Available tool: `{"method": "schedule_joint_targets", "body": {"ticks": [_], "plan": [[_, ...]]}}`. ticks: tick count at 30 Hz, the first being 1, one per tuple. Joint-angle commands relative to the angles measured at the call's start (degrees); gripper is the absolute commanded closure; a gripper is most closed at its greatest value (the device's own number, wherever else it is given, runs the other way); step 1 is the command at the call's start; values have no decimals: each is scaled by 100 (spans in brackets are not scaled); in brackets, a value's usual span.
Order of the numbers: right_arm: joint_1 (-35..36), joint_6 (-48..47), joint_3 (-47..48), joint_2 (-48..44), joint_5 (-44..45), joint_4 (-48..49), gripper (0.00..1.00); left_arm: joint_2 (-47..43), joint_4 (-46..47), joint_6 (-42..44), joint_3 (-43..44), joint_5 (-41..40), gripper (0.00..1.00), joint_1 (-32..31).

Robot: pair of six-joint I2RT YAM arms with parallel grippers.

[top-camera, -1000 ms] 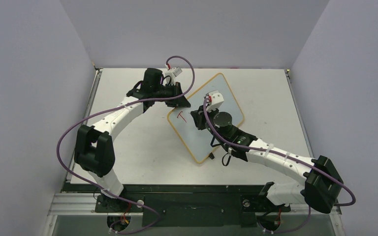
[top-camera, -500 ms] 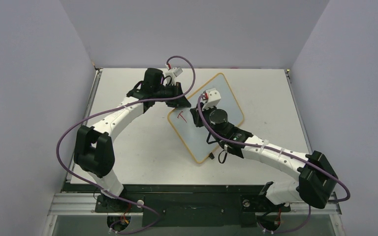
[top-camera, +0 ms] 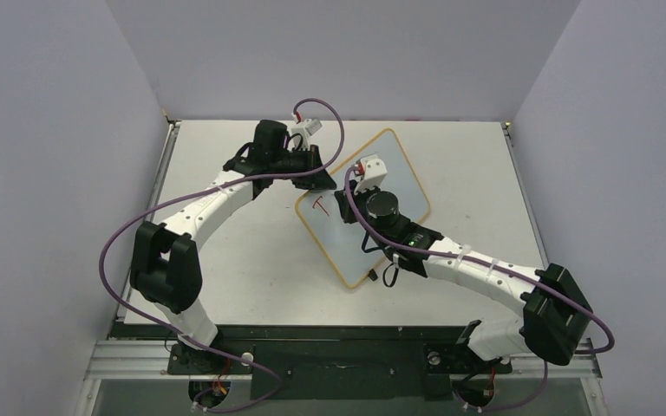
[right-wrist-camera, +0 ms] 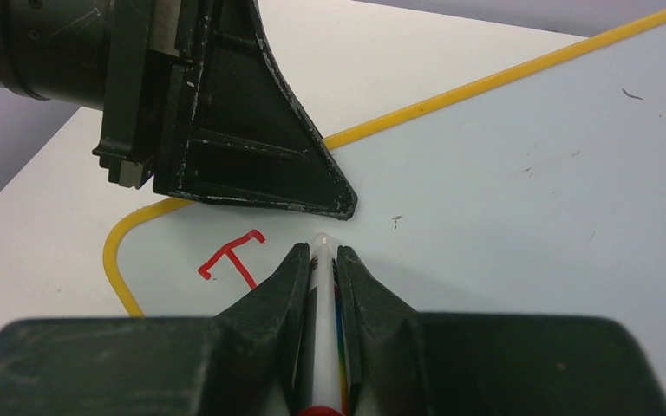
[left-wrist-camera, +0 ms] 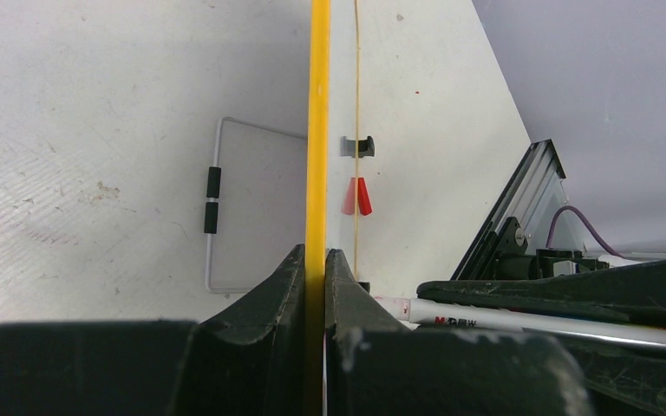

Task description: Write a sentence on the whiteboard

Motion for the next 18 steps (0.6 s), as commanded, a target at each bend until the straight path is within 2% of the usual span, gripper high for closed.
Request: {"method": "schedule_joint_targets", "body": {"ticks": [1,18], "plan": [[-15,16,194,109,-159,115,100,-160,-158,513,132,-423,100,-80],[199,70,38,100,-501,30,100,-144,-170,508,149,-441,100,-96]]}}
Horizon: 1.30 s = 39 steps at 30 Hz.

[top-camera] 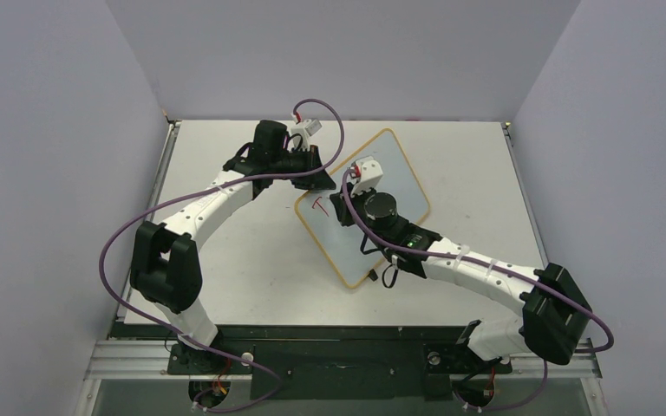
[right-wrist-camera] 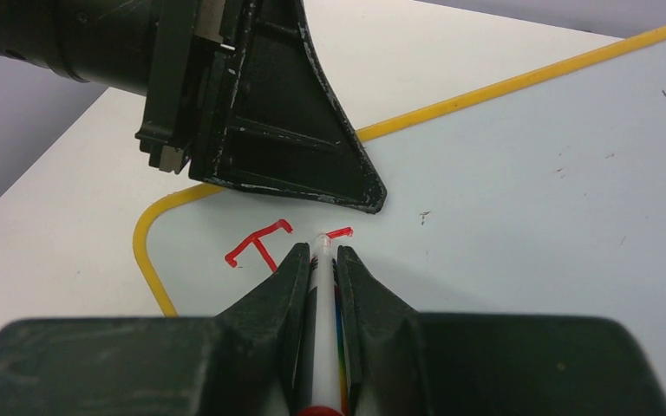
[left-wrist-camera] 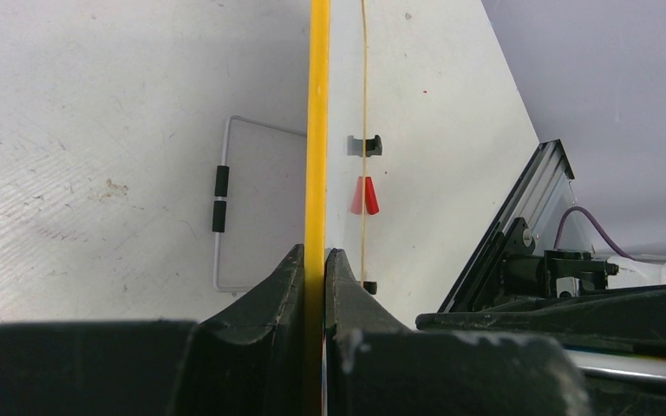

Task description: Write a sentence on the whiteboard

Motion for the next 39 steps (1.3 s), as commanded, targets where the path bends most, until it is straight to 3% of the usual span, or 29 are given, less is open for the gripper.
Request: {"method": "schedule_joint_targets", "body": {"ticks": [1,20,39], "plan": [[107,79,-3,40,-259,3,100,-141,-122,449,154,-378,100,-102],[212,163,-394,-408,274,-543,100,-168,-119,452,140,-392,100,-96],[57,45,262,-46,682,-876,100,-207,-118,458,107,-404,100,-122]]}}
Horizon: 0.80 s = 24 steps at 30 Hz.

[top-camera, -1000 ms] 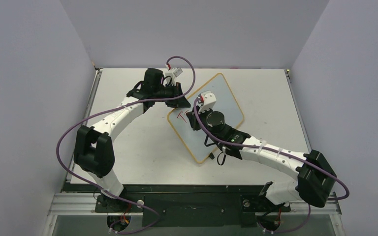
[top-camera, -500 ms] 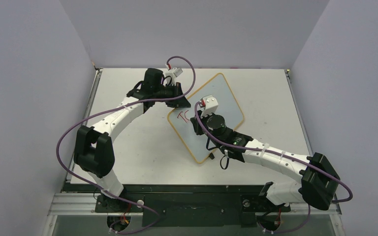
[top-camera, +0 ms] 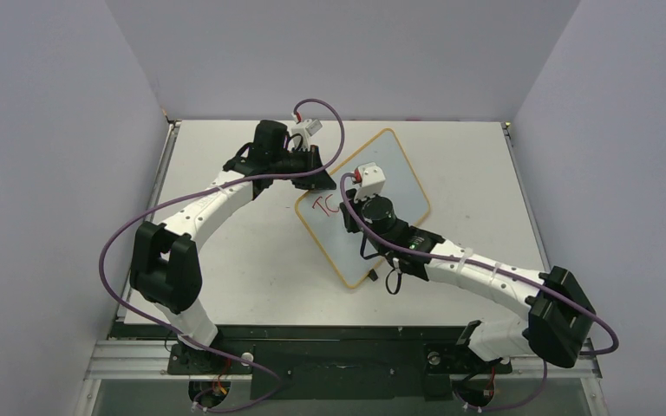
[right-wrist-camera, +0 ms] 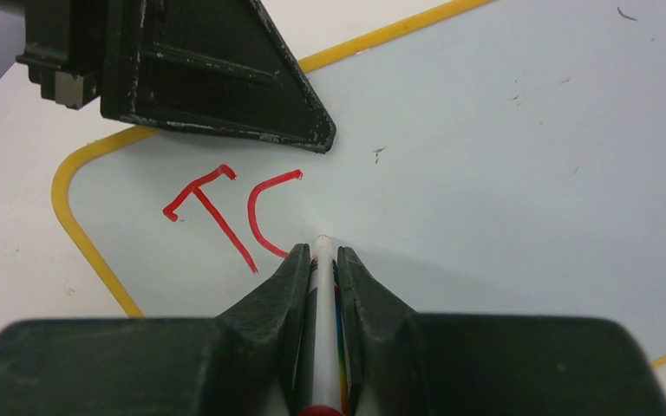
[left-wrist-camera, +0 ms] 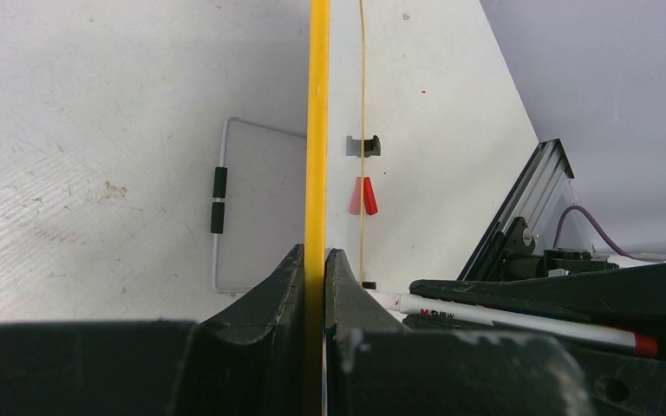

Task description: Write a sentence on the whiteboard

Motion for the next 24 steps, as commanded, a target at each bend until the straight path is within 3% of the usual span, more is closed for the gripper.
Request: {"method": "schedule_joint_targets", "body": {"ticks": [1,24], "plan": [[-45,-97,404,169,138,-43,100,-201,-117,434,106,-402,100,-116],[-42,-169,961,482,-91,-147,100,-193,-106,434,123,-377,100,-145]]}}
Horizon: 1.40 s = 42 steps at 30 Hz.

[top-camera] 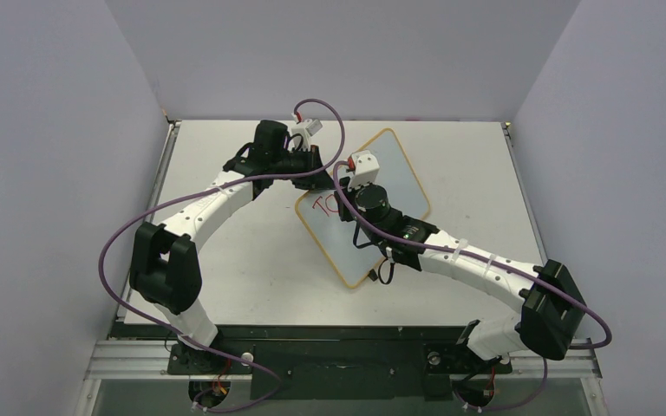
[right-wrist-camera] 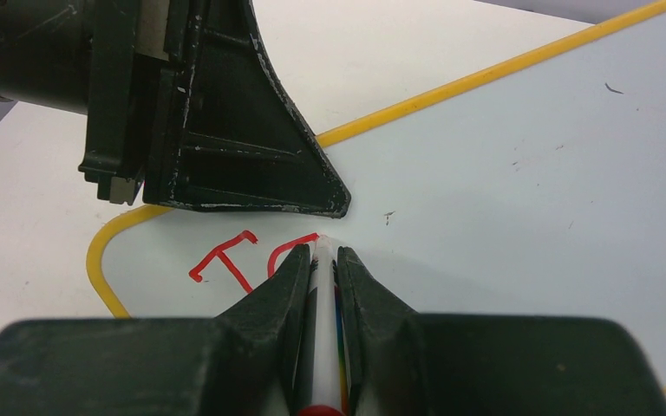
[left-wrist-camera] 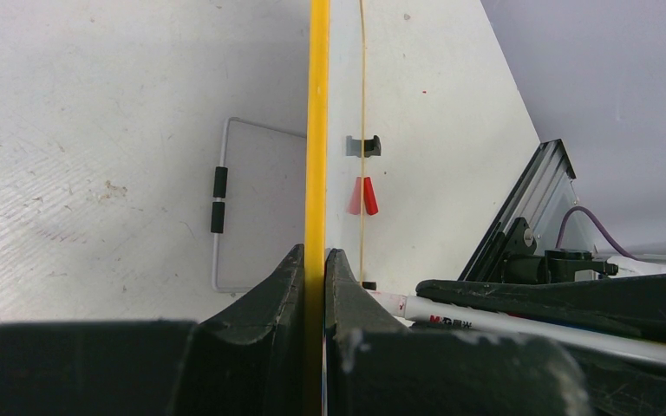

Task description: Write a sentence on the whiteboard

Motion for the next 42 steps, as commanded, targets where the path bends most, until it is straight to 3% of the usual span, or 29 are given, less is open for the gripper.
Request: {"method": "schedule_joint_targets", "body": {"ticks": [1,12,21,28,42], "plan": [[-33,-26,220,93,-211,39,100,-165,-86,432,127,-332,100,-126],[-69,-53,-5,-330,-429,132,100,-92,-111,443,166,-336,100,-127],[-594,152,-385,-862,-1039,328,100,-103,-136,462,176,-361,100,-126],[-1083,170,-587,-901,-1173,337,100,-77,-125,463,168,-344,100,-129],[-1122,152,-411,-558,-1238,502,100,-90,-102,474,132,-354,100,-128]]}}
